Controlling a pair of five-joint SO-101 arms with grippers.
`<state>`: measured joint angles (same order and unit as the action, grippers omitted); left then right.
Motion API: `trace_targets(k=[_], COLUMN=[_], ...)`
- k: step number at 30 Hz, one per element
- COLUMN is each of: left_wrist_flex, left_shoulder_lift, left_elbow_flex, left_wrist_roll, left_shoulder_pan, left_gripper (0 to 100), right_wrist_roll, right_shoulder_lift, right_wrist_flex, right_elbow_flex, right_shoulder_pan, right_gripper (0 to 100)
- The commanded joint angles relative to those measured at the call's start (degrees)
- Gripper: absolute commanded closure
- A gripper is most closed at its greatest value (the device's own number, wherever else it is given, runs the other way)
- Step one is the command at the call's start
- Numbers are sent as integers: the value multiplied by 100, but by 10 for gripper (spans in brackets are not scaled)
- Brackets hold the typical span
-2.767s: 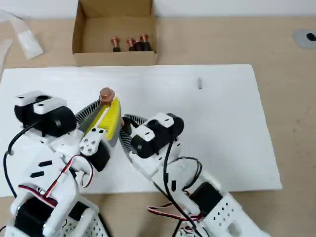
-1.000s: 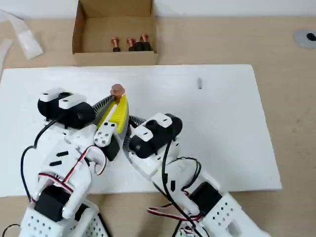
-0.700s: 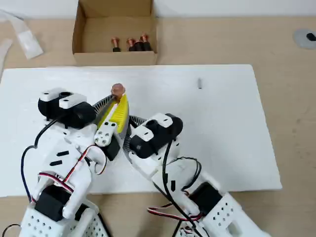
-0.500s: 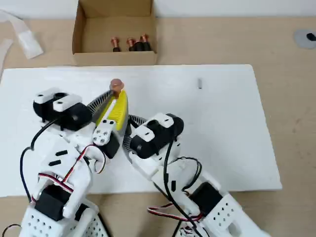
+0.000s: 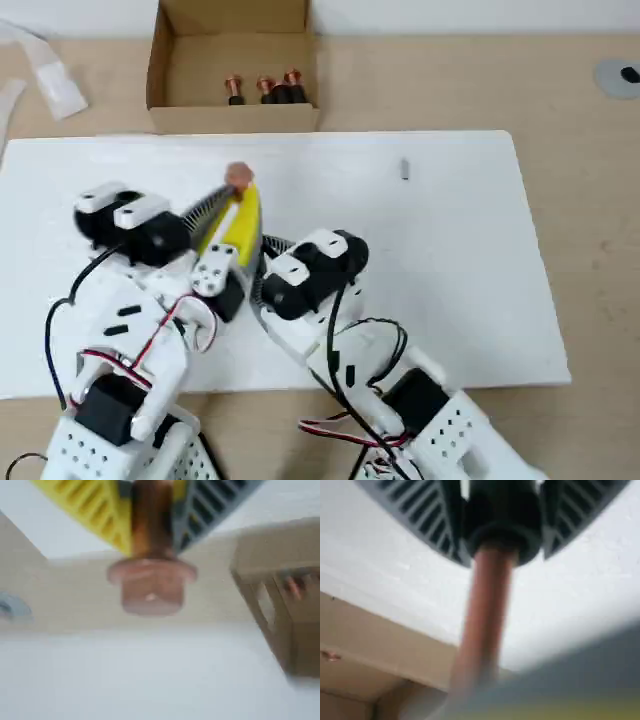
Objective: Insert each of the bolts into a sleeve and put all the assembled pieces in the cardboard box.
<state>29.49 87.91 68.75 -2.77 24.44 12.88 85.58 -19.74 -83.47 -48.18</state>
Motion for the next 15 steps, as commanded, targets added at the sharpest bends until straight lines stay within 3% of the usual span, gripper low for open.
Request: trace_targets(k=[1, 15], left_wrist_flex=[431, 2031], left_shoulder_lift=[48, 48], left_elbow_flex=[-343, -1811], left_wrist_roll=[-53, -18], left_shoulder_pan=[237, 220], left_gripper=[995, 993], right_wrist_roll=[-18, -18], right_shoulder_lift=[154, 180], right_wrist_flex=[132, 132], right_elbow_flex=[207, 215], right_shoulder_pan=[-75, -75], right_gripper=[989, 989])
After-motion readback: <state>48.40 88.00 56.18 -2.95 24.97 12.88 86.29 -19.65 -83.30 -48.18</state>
